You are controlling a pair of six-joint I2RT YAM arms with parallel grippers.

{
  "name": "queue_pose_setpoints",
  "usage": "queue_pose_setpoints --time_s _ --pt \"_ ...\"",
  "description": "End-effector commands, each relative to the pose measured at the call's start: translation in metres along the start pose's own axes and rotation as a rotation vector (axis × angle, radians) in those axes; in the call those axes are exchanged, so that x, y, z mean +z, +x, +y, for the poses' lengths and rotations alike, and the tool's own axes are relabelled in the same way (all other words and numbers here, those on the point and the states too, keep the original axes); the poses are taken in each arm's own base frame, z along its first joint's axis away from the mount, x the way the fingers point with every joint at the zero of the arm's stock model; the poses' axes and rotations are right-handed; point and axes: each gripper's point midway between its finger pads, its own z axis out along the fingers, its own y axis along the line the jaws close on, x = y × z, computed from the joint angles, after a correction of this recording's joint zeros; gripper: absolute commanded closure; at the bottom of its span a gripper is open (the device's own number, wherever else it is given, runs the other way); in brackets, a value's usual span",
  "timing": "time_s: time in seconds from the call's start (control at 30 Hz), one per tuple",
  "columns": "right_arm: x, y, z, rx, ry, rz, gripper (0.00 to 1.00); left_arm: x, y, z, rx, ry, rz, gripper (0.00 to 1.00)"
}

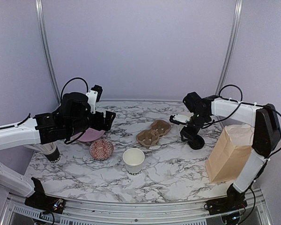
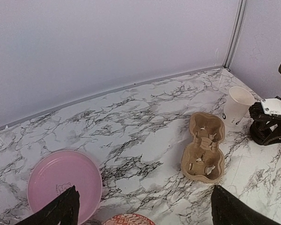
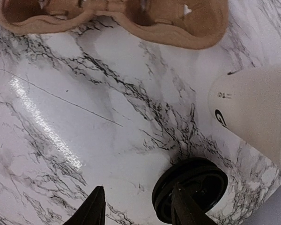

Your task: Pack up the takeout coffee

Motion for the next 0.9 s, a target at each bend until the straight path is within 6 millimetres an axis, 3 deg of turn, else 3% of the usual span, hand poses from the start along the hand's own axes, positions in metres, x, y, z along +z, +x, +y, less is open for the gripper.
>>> queue_pose_setpoints --time_s 0.0,0.23,0.43,0.87 --pt "-0.002 0.007 -0.036 0.139 0.137 0.009 0.53 0.001 -0.003 -0.007 0.000 0.031 -0.008 0.01" --pt "0.012 0.030 -0.055 0.237 0.131 0.074 0.53 0.002 0.002 -0.012 -0.005 0.051 0.004 0.01" --pt "0.028 0.043 -0.054 0.255 0.083 0.123 0.55 0.003 0.005 -0.014 -0.001 0.057 0.013 0.01" --pt "0.048 0.046 -0.051 0.263 0.035 0.165 0.71 0.007 0.013 -0.019 0.015 0.069 0.033 0.01"
